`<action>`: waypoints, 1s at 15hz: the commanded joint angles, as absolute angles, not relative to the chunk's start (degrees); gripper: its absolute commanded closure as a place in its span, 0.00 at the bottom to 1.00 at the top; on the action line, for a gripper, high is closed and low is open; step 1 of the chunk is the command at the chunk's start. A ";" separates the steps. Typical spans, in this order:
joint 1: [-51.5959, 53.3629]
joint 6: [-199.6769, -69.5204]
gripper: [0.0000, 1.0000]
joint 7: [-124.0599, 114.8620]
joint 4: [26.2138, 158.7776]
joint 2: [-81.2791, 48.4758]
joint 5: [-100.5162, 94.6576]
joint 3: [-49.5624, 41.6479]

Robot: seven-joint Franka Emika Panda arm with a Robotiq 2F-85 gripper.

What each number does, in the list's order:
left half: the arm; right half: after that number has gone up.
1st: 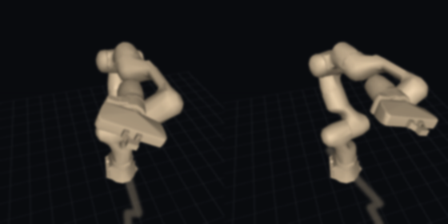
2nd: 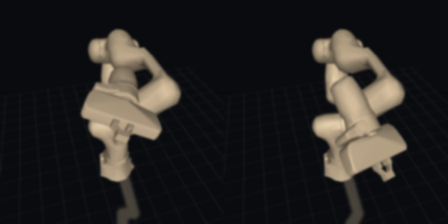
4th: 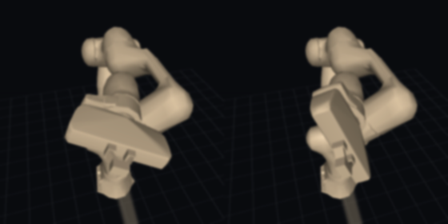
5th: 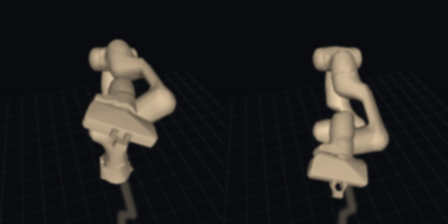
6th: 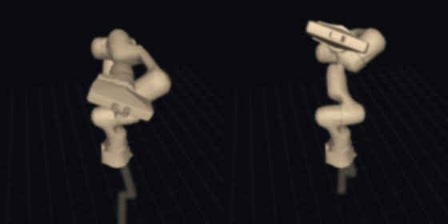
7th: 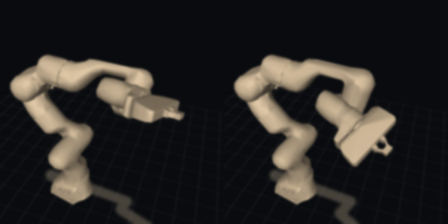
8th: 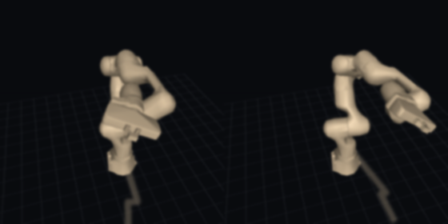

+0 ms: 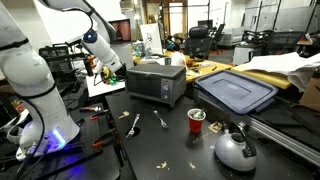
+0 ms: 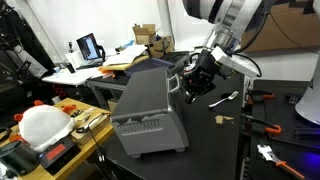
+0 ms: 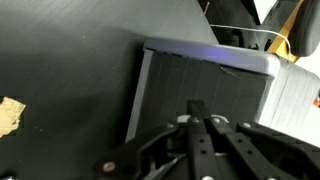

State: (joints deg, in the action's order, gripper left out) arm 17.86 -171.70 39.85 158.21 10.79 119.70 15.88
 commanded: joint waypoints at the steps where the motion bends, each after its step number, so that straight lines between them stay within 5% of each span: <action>1: 19.94 -170.65 1.00 36.27 159.25 13.47 120.68 16.43; 15: 20.07 -170.58 1.00 37.55 152.25 8.96 123.62 16.53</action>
State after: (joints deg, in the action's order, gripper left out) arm 20.69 -171.58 35.67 154.68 11.11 121.17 15.97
